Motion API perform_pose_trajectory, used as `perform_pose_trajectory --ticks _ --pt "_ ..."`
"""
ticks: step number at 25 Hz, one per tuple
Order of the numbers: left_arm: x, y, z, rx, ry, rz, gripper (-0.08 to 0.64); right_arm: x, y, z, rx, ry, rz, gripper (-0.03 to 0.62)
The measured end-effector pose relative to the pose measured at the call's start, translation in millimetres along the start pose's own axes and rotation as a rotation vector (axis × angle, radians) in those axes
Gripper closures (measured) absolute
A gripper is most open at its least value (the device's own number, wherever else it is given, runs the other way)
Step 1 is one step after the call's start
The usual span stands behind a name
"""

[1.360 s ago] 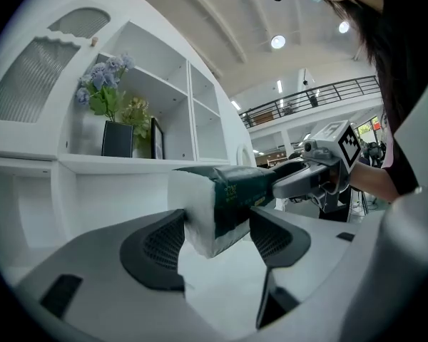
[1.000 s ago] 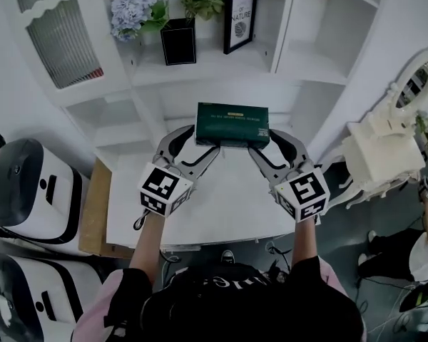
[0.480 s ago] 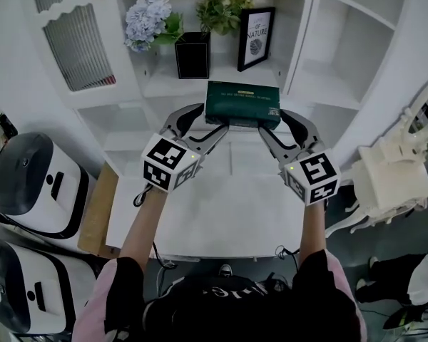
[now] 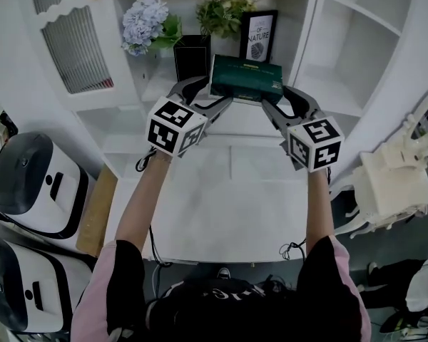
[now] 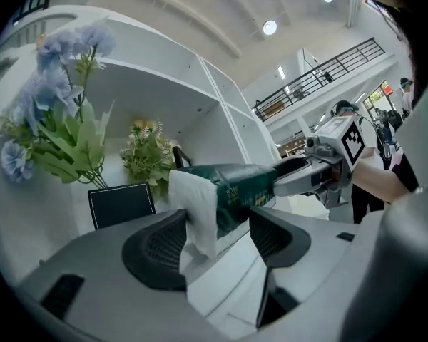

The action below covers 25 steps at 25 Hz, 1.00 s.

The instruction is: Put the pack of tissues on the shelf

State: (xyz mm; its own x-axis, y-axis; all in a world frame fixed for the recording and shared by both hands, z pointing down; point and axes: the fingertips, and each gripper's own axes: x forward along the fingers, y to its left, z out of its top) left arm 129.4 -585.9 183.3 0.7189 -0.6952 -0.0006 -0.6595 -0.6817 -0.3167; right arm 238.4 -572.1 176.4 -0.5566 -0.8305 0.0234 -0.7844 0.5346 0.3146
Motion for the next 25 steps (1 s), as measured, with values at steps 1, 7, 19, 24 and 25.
perform_pose_trajectory --ticks 1,7,19,24,25 --pt "5 3 -1 0.0 0.01 0.002 0.272 4 -4 -1 0.004 0.009 -0.007 0.35" --pt "24 14 -16 0.03 0.043 0.065 0.279 23 -17 -10 0.089 -0.009 -0.031 0.352" --pt "35 29 -29 -0.016 0.076 0.147 0.285 43 -26 -13 0.051 -0.008 -0.103 0.356" --pt "26 23 -28 -0.008 0.059 0.13 0.285 45 -26 -13 0.054 -0.005 -0.122 0.356" --pt "23 22 -27 -0.02 0.05 0.122 0.285 44 -25 -14 0.054 -0.003 -0.123 0.356"
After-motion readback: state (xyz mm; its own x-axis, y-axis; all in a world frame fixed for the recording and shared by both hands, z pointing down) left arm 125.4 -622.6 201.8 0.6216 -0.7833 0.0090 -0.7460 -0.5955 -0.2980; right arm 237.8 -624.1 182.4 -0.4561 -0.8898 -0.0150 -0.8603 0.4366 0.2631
